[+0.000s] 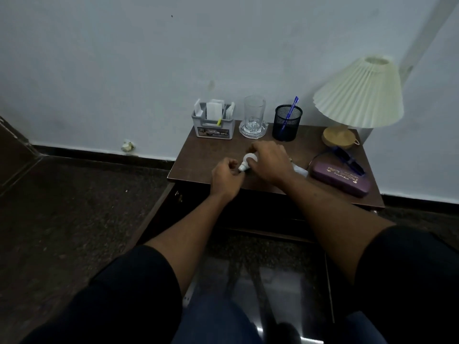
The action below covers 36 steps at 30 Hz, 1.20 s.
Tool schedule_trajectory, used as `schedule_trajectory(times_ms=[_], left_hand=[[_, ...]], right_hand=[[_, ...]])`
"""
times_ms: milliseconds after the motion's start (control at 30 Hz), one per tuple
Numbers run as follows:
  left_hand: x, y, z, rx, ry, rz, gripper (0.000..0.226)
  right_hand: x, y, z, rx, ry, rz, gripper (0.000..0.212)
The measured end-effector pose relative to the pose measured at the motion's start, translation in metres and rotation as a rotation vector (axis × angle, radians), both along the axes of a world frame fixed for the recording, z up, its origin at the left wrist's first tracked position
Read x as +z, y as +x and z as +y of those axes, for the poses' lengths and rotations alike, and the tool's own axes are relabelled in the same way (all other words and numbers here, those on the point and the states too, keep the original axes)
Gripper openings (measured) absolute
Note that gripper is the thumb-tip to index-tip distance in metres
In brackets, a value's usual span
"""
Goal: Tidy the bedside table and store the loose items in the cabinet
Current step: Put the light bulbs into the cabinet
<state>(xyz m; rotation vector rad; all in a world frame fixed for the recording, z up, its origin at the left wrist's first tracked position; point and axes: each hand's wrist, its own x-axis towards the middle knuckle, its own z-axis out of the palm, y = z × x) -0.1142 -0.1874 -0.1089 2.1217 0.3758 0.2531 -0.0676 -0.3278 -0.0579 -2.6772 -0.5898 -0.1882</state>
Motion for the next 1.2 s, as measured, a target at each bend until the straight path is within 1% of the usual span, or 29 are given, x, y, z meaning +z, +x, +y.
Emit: schedule_trajectory(times_ms=[200, 267, 367, 467, 533, 600, 700, 800, 867, 933, 1067, 1200], left_hand=[[-0.009, 0.021, -0.002, 0.011, 0.034, 0.045, 0.049], [-0.009, 0.023, -0.002, 0.014, 0.042, 0.051, 0.042], [-0.008, 0.024, -0.002, 0.021, 0.062, 0.047, 0.022], [-0.005, 0.024, -0.003, 0.059, 0.028, 0.064, 0.018], [-0.001, 0.023, -0.002, 0.08, -0.021, 0.053, 0.018], [0.004, 0.016, 0.0, 0.089, -0.125, 0.017, 0.019], [0.012, -0.004, 0.005, 0.116, -0.32, -0.061, 0.022], [0.017, -0.031, 0.012, 0.136, -0.409, -0.123, 0.024], [0.019, -0.052, 0.018, 0.142, -0.462, -0.141, 0.024], [0.015, -0.074, 0.023, 0.148, -0.505, -0.129, 0.025], [-0.009, -0.116, 0.026, 0.19, -0.57, -0.046, 0.027], [-0.039, -0.142, 0.026, 0.261, -0.608, 0.025, 0.028]], right_hand=[[-0.009, 0.033, 0.002, 0.104, -0.24, 0.056, 0.047], [-0.011, 0.038, 0.001, 0.12, -0.303, 0.062, 0.047], [-0.012, 0.041, 0.002, 0.132, -0.359, 0.035, 0.042], [-0.01, 0.041, 0.004, 0.136, -0.335, 0.02, 0.04], [-0.006, 0.038, 0.005, 0.151, -0.282, -0.007, 0.04], [-0.001, 0.034, 0.005, 0.164, -0.181, -0.009, 0.039], [0.008, 0.016, 0.005, 0.171, 0.074, 0.085, 0.037], [0.007, -0.012, 0.008, 0.167, 0.283, 0.124, 0.037], [0.004, -0.036, 0.01, 0.128, 0.418, 0.178, 0.033], [-0.003, -0.06, 0.011, 0.083, 0.522, 0.248, 0.029], [-0.034, -0.108, 0.015, 0.007, 0.69, 0.37, 0.025], [-0.074, -0.136, 0.015, -0.089, 0.751, 0.488, 0.025]])
